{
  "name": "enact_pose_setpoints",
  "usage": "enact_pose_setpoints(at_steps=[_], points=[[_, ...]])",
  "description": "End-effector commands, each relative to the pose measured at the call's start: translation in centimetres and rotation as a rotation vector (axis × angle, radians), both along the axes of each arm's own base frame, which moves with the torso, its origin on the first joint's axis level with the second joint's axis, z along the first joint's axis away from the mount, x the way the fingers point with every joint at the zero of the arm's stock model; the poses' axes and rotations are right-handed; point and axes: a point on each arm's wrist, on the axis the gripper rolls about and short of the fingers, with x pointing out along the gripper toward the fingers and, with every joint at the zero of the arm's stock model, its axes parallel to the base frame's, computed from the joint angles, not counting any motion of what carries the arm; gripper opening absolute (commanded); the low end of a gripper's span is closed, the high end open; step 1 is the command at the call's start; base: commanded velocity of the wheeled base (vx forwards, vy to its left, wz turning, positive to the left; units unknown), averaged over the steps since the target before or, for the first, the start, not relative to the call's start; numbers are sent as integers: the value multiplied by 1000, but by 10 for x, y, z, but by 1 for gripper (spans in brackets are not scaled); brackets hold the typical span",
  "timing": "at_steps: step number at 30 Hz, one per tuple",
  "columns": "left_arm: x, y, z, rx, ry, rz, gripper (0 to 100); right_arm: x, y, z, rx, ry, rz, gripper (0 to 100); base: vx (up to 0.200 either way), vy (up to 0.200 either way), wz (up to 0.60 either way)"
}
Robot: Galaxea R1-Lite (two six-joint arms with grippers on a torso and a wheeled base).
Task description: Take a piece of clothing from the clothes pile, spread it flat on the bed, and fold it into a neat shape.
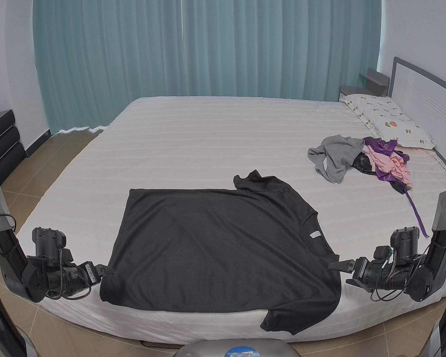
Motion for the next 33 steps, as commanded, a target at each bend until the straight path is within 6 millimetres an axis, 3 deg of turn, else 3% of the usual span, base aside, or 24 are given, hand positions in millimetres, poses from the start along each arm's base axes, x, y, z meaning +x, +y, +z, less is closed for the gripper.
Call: enact_pose_setpoints(at_steps=[1, 4, 19, 33], points=[[-2, 0, 1, -21, -4, 15, 100, -2, 2, 1, 10, 9, 1, 100, 0, 0, 0], [-2, 2, 0, -40, 0, 45, 100, -3, 3, -1, 29, 30, -16, 100, 0, 0, 0], [-2, 5, 0, -64, -1, 41, 100, 0, 4, 8, 80, -1, -56, 100, 0, 200, 0], [2, 4, 1, -111, -10, 58, 100, 1, 1, 11, 89, -20, -75, 100, 29, 0, 0]])
